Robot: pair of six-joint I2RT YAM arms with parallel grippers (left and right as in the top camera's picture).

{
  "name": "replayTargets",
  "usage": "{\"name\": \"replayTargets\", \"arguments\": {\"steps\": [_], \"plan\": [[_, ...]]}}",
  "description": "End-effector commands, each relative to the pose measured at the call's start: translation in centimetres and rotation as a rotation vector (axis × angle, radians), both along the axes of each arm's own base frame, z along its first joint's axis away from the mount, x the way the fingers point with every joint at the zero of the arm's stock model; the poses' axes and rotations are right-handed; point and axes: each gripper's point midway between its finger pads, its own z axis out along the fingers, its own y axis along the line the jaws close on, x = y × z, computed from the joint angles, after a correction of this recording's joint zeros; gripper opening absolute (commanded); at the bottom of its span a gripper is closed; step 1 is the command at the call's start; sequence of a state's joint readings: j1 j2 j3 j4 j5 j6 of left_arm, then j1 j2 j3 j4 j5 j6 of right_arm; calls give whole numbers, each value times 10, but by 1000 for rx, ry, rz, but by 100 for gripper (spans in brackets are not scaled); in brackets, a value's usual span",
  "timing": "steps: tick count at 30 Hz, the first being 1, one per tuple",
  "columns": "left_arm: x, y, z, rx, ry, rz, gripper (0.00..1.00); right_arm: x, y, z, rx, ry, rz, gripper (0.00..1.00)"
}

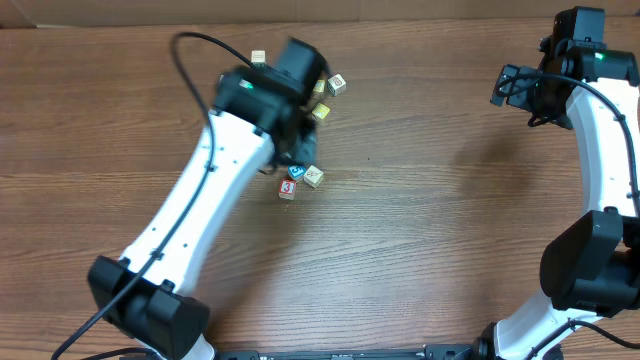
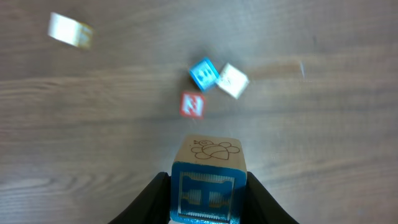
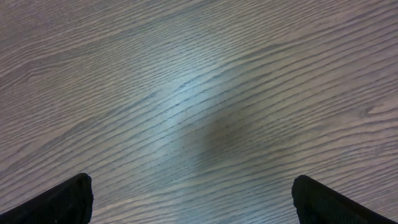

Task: Form a circle
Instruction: 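Carry the blue H block down toward the 3 and 5 blocks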

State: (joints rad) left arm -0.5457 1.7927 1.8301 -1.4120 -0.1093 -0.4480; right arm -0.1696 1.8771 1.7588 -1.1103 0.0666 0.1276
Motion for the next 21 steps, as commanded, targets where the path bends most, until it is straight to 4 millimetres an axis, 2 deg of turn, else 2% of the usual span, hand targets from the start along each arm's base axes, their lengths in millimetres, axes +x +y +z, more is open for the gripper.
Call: {"name": "replayTargets", "arguments": {"steps": [1, 6, 10, 15, 21], "plan": [[-21, -16, -24, 45, 56, -22, 29, 2, -2, 8, -1, -25, -6, 100], [-48, -27, -62, 123, 93, -37, 30, 2, -2, 8, -1, -25, -6, 100], [-61, -34, -99, 142, 102, -80, 31, 1, -2, 8, -1, -25, -6, 100], [-58, -23, -134, 180, 63, -74, 32, 2, -2, 8, -1, -25, -6, 100], [-55, -16, -160, 192, 20, -78, 31, 1, -2, 8, -1, -25, -6, 100]]}}
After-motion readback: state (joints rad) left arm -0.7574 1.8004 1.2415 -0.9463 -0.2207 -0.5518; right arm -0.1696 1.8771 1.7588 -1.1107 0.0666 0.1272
